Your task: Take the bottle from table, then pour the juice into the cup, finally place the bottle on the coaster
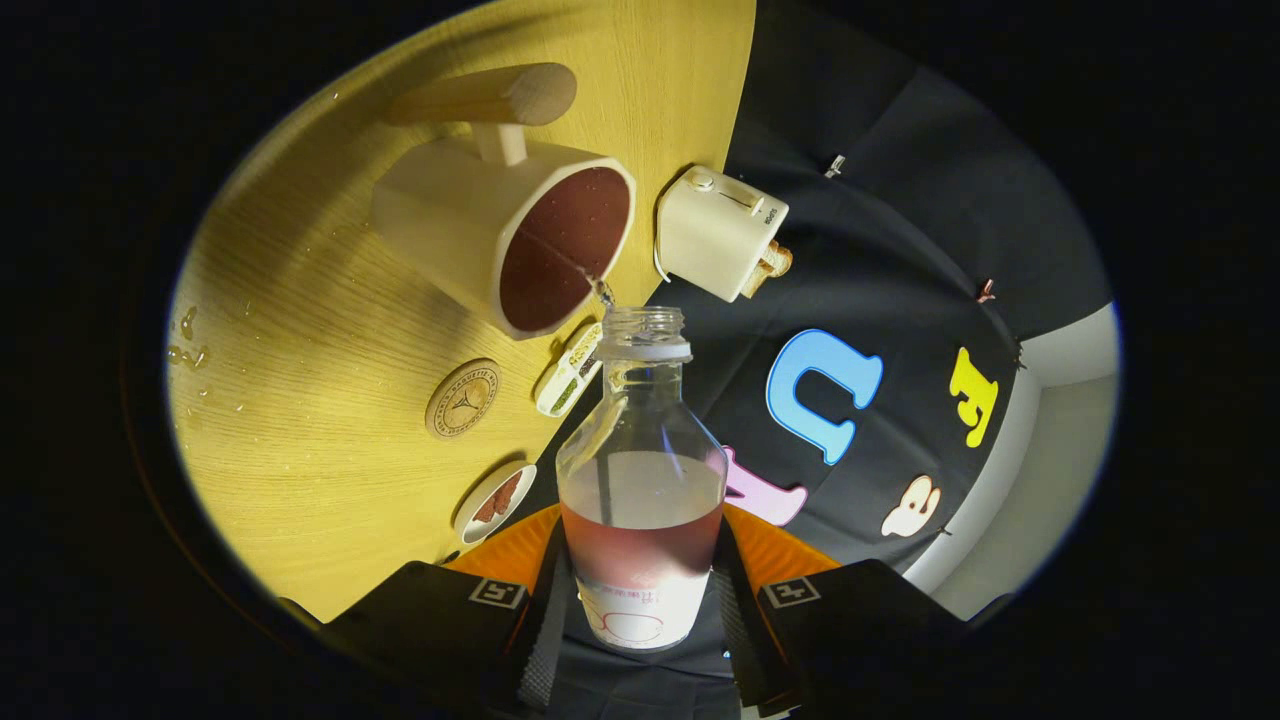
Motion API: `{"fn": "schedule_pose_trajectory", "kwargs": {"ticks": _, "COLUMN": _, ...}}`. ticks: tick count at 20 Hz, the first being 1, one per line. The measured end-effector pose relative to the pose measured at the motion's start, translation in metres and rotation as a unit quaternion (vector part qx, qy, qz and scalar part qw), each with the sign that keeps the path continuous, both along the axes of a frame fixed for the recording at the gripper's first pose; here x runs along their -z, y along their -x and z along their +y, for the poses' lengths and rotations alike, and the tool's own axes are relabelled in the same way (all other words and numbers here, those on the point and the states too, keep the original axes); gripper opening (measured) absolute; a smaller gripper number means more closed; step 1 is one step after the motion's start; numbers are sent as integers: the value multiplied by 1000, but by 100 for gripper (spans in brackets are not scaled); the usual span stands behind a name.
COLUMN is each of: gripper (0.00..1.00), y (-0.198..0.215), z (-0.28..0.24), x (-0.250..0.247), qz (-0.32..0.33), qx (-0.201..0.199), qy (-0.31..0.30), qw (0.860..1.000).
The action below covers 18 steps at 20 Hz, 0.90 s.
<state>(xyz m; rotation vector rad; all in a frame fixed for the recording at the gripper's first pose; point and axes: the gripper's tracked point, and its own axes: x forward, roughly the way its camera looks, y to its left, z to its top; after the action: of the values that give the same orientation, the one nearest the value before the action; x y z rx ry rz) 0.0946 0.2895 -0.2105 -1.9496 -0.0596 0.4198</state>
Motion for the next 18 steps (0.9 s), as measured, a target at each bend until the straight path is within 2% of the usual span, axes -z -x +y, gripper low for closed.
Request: {"fn": "schedule_pose_trajectory", "kwargs": {"ticks": 18, "gripper": 70, "y": -6, "z": 33, "x": -18, "qz": -41, "qx": -97, "qy": 80, "qw": 991}}
